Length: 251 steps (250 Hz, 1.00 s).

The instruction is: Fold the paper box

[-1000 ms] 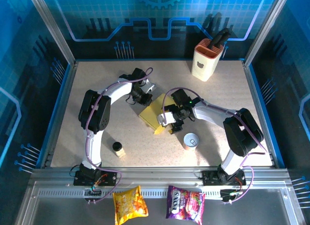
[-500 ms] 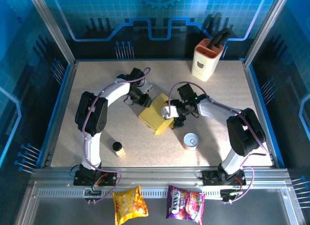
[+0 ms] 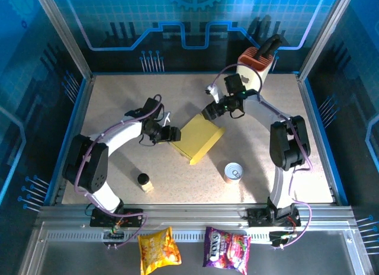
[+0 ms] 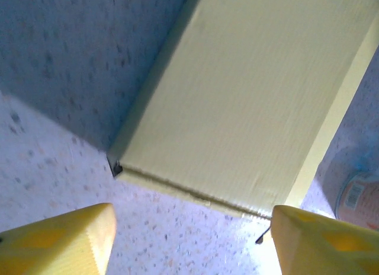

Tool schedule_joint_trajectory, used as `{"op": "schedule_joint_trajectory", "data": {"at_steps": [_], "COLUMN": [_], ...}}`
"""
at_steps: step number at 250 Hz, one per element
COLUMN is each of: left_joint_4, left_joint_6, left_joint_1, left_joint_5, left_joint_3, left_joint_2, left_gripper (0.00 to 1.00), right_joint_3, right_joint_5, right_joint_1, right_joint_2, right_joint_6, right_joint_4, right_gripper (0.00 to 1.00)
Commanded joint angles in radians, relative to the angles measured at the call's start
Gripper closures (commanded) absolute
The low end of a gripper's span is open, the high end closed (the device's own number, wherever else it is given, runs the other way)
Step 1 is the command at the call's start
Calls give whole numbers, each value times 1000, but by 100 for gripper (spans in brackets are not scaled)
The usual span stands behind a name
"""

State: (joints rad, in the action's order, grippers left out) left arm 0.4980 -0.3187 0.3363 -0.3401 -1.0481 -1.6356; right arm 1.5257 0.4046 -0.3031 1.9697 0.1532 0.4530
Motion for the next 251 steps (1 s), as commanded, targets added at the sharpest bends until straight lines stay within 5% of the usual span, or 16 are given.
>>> {"op": "schedule_joint_trajectory", "data": {"at_steps": [1, 82, 251], "left_joint_4": [-173, -431, -287], "left_joint_6": [-176, -316, -182], "left_joint_1": [-3, -2, -45], "left_joint_5": [-86, -170, -119], "left_joint_3": [98, 212, 84], "left_joint_2": [66, 5, -63], "left_gripper": [25, 24, 32], "right_joint_3": [34, -15, -143], "right_joint_5": [122, 190, 148], "right_joint_1": [53, 53, -15], "right_joint_2": [61, 106, -4], "right_joint_6": [-260, -285, -314], "right_joint_4": [102, 133, 214], "right_gripper": [30, 33, 35]}}
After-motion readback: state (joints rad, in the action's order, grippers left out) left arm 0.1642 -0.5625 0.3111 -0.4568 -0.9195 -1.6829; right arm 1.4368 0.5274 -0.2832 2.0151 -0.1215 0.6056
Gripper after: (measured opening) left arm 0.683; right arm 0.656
